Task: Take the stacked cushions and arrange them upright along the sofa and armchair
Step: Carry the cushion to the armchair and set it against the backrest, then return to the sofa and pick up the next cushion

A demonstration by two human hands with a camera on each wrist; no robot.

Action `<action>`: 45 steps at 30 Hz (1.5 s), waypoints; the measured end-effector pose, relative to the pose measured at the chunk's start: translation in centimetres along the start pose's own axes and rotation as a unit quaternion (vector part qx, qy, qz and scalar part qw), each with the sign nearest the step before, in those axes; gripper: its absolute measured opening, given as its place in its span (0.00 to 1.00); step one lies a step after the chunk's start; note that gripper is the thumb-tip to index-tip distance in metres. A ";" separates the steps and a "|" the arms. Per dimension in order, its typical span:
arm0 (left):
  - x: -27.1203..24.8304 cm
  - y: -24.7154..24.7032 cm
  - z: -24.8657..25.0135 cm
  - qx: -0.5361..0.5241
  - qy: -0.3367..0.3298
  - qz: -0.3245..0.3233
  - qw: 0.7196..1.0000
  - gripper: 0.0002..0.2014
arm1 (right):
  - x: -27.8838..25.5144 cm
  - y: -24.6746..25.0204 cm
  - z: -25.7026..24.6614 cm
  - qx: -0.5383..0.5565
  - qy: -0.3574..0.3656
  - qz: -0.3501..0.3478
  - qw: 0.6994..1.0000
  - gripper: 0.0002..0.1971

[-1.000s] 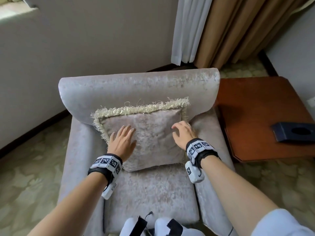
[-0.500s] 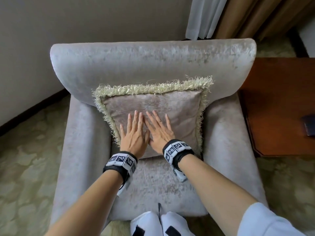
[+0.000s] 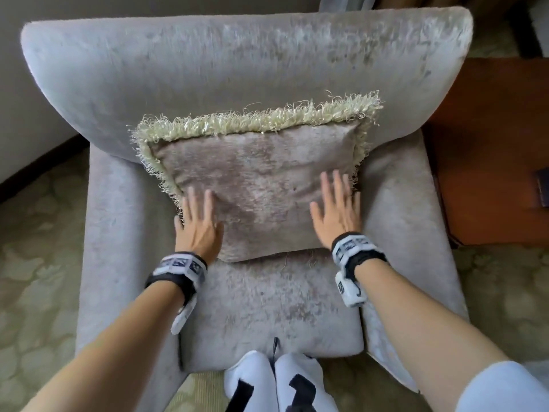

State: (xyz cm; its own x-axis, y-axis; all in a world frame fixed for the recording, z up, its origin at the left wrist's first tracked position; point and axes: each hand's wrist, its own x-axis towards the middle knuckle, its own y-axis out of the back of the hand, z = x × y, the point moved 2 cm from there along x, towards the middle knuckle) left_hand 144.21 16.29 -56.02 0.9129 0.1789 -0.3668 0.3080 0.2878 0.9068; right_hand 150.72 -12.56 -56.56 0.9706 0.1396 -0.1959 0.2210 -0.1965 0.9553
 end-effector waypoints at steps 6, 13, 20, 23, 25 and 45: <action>-1.5 -3.6 4.9 0.159 -0.207 -0.029 0.965 0.33 | -2.0 -3.3 -3.1 -0.124 0.182 -0.149 0.964 0.35; -1.4 -1.7 -1.0 0.151 0.056 -0.124 0.979 0.27 | -2.2 1.2 2.8 -0.057 -0.102 -0.170 0.979 0.35; -4.2 4.5 4.2 0.067 -0.016 -0.111 0.991 0.28 | -3.5 7.8 -1.2 0.001 -0.034 -0.129 0.991 0.34; -5.7 7.5 6.2 0.058 -0.064 -0.123 0.989 0.29 | -4.5 11.0 -3.0 0.002 -0.003 -0.122 0.993 0.34; -6.7 9.7 7.1 0.074 -0.079 -0.105 0.989 0.29 | -5.4 13.2 -3.9 -0.002 0.010 -0.108 0.994 0.34; -19.0 20.8 25.9 0.100 -0.379 0.018 0.920 0.26 | -25.5 30.7 1.3 0.030 -0.142 0.124 0.982 0.31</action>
State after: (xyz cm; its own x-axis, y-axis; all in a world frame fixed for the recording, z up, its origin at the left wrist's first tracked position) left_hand 140.19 -5.52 -24.85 0.8243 -0.5446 -0.1547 0.2484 0.1023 0.9632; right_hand 132.92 -23.39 -22.54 0.9809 -0.1937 -0.0200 -0.0291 -0.2475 0.9685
